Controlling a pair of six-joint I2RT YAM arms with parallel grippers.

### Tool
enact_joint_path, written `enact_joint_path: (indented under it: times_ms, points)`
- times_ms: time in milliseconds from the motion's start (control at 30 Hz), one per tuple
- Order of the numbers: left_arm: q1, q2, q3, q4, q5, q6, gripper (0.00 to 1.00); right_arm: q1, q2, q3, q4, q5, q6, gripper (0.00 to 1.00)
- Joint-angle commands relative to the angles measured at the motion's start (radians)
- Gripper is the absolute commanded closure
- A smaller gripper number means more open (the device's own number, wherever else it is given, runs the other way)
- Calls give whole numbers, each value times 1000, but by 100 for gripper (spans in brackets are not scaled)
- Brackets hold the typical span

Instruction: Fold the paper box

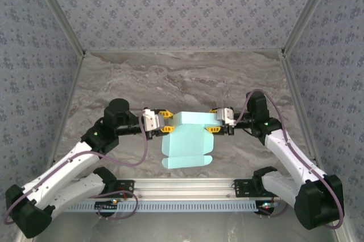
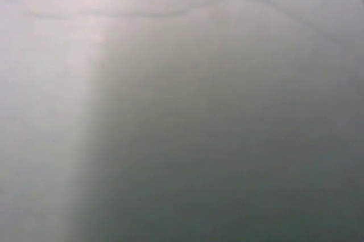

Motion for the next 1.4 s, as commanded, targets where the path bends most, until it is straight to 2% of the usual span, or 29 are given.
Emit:
enact_joint_path:
  times_ms: [0,67,133,300,333,400,433,567,733,833,1033,1233,1367]
  points:
    - [5,2,-3,50,40,-16,76,2,2,15,-21,-28,-13,59]
    - [4,8,-2,56,40,-22,76,3,1,16,-10,-17,-1,62]
    - [5,15,-3,67,40,-32,75,8,2,0,74,13,88,67]
    - [-2,41,-7,95,30,-47,76,56,0,-27,175,154,168,72]
    - [-2,46,-7,106,27,-54,76,56,0,-32,194,161,182,68]
    - [-2,54,-11,129,8,-70,76,59,-4,-45,225,178,218,48]
    - [-2,59,-16,142,-7,-78,75,58,-5,-51,232,184,227,42]
    - [8,84,-55,224,-78,-116,76,39,11,-44,173,176,206,28]
    - [51,135,-62,262,-77,-145,75,6,3,-49,155,184,214,16]
    - [68,167,-57,271,-149,-167,76,-20,10,-41,153,216,261,14]
    - [91,264,-65,378,-289,-325,75,-57,20,-64,242,334,389,13]
    - [95,337,-57,426,-281,-365,73,-71,36,-64,222,385,420,12]
    - [104,361,-29,380,-356,-431,68,-79,41,-52,251,492,567,8]
